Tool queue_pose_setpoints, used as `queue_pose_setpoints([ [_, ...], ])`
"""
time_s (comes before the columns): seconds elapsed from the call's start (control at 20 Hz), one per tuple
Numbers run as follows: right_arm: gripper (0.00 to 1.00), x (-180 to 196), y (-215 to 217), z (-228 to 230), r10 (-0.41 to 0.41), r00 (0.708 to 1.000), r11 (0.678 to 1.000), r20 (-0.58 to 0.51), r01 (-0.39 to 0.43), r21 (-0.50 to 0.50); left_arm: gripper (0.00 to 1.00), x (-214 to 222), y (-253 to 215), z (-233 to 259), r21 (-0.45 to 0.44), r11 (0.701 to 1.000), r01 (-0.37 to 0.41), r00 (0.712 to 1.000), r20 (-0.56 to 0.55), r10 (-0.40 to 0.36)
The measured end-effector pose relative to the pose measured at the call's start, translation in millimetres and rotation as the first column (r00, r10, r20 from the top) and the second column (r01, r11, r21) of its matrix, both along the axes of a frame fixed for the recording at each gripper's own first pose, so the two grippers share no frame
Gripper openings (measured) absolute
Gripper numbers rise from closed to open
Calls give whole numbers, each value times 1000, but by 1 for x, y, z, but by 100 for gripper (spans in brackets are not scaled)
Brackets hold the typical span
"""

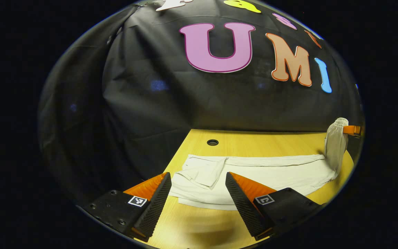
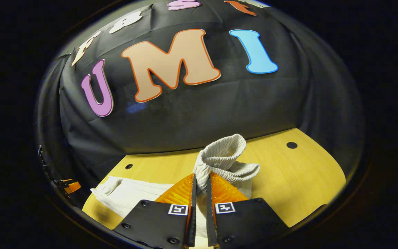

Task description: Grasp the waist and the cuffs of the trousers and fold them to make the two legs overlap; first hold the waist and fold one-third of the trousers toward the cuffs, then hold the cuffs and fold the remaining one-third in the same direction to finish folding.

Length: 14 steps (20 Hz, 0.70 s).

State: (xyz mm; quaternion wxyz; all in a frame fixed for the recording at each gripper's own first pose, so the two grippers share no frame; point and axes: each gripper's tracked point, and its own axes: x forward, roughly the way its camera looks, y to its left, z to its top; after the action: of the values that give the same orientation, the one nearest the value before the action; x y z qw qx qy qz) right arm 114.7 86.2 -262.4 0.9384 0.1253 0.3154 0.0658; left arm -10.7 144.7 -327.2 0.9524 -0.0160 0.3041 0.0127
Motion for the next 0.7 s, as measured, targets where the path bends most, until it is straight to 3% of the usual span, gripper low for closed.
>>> queue_pose_setpoints([
  [0.3,15,-26,100,-37,178,983,983,-47,-175,60,97,-13,32,-19,-8,1000,-7,999,-40,7],
  [0.55,15,-69,157,-104,333,928,941,-168,-338,-6,97,-7,51,-46,-32,999,23,997,-78,-25],
  [0.6,19,-78,163,-107,352,917,934,-186,-357,7,96,-3,54,-59,-50,998,29,995,-93,-33],
  [0.7,69,-83,168,-100,351,920,935,-173,-353,16,96,2,52,-78,-85,996,33,992,-116,-43],
])
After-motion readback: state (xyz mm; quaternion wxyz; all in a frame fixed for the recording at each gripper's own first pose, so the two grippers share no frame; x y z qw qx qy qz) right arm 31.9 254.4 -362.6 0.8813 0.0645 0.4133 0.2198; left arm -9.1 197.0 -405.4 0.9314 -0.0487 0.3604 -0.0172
